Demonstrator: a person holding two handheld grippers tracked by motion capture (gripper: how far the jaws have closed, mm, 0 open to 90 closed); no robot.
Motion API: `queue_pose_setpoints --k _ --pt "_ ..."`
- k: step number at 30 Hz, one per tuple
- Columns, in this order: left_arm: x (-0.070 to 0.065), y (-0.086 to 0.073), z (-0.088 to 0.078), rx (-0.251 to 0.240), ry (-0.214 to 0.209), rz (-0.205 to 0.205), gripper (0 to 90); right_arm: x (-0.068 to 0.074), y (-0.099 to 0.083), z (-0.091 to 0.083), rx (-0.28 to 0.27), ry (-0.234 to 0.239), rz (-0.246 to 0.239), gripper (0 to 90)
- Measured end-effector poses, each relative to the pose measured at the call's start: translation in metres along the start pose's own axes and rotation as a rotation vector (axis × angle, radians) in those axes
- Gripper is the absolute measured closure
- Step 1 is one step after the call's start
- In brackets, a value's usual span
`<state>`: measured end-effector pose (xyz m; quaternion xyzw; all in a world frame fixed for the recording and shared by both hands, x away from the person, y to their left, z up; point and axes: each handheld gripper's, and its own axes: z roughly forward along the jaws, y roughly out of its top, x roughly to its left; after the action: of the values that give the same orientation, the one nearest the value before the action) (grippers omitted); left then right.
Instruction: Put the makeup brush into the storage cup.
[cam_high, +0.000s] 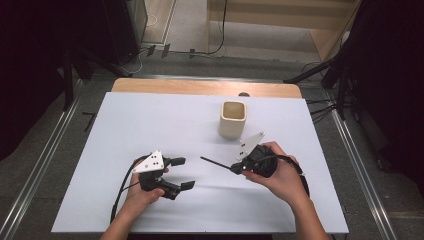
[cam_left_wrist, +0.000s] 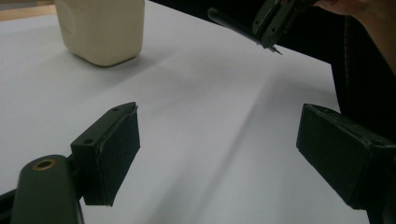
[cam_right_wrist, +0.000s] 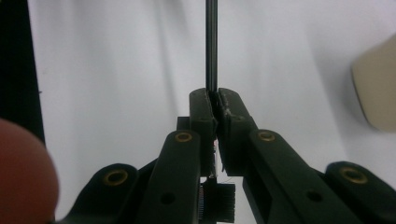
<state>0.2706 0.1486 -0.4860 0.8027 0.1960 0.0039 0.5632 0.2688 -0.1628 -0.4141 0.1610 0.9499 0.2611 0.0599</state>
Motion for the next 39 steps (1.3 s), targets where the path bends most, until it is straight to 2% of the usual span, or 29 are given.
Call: queue_pose_setpoints --k 1,3,6,7,12,18,19,26,32,39 --pt "0.000 0.000 0.000 0.000 0.000 0.000 15.8 0.002 0.002 0.002 0.000 0.009 -0.011 87.3" --pt "-0.004 0.003 0.002 -0.003 -0.037 -0.010 18.4 0.005 0.005 0.005 0.008 0.013 -0.037 87.3" --pt "-0.008 0.006 0.003 0.007 -0.044 0.004 23.1 0.011 0.009 0.009 0.018 0.037 -0.064 87.3" --pt "-0.011 0.008 0.004 0.022 -0.063 0.014 24.6 0.012 0.011 0.010 0.026 0.046 -0.071 87.3" --pt "-0.016 0.009 0.006 0.035 -0.099 0.019 34.0 0.022 0.016 0.017 0.046 0.072 -0.144 87.3" --pt "-0.018 0.008 0.008 0.058 -0.118 0.022 49.1 0.025 0.018 0.019 0.054 0.083 -0.158 87.3" --pt "-0.017 0.009 0.007 0.056 -0.134 0.011 50.7 0.025 0.018 0.020 0.046 0.093 -0.180 87.3" --pt "-0.012 0.007 0.009 0.086 -0.179 -0.005 63.7 0.027 0.018 0.022 0.059 0.099 -0.192 87.2" --pt "-0.010 0.007 0.010 0.098 -0.209 -0.013 69.2 0.028 0.018 0.024 0.071 0.104 -0.197 87.3" --pt "-0.009 0.007 0.012 0.115 -0.224 -0.036 74.2 0.028 0.018 0.025 0.077 0.103 -0.197 87.2"
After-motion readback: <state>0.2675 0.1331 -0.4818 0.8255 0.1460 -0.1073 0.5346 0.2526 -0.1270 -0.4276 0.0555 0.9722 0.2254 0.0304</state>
